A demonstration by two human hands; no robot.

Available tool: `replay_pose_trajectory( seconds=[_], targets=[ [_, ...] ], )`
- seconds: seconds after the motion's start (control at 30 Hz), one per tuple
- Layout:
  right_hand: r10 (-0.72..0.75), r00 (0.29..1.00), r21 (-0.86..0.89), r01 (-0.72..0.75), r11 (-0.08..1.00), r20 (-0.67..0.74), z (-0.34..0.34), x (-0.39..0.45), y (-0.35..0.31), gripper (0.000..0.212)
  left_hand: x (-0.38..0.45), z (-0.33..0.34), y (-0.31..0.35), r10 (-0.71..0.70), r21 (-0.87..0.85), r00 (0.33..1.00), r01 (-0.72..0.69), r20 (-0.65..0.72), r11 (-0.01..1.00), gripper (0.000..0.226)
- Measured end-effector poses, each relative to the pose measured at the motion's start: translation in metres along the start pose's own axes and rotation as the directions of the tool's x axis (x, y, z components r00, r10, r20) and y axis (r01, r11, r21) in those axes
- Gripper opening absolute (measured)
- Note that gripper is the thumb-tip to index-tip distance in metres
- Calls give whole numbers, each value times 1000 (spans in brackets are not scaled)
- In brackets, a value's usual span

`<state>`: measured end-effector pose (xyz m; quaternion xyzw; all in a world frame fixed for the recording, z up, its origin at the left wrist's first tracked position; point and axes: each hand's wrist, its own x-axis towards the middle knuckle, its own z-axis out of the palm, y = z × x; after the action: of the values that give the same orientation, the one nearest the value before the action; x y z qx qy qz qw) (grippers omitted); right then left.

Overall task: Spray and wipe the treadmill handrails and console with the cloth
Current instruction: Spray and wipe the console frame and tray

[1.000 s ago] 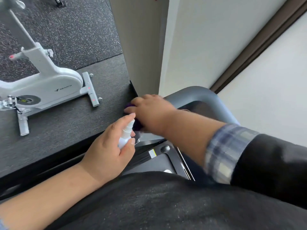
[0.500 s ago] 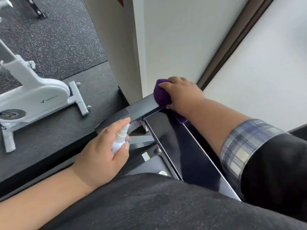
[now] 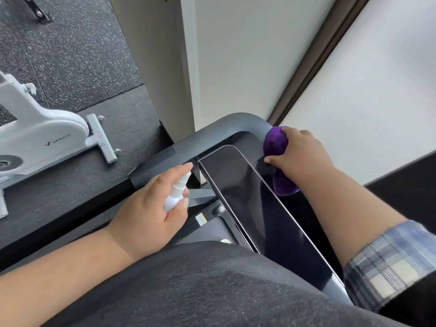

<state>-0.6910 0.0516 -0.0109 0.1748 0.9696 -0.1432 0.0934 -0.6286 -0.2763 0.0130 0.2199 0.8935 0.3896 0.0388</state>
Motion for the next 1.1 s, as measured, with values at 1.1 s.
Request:
replay_pose_trajectory(
  seconds=[1.1],
  targets=[
    [-802, 525, -237, 849, 472, 285, 49, -6, -185, 86, -57, -24, -28, -52, 70, 997, 56, -61, 996, 56]
  ],
)
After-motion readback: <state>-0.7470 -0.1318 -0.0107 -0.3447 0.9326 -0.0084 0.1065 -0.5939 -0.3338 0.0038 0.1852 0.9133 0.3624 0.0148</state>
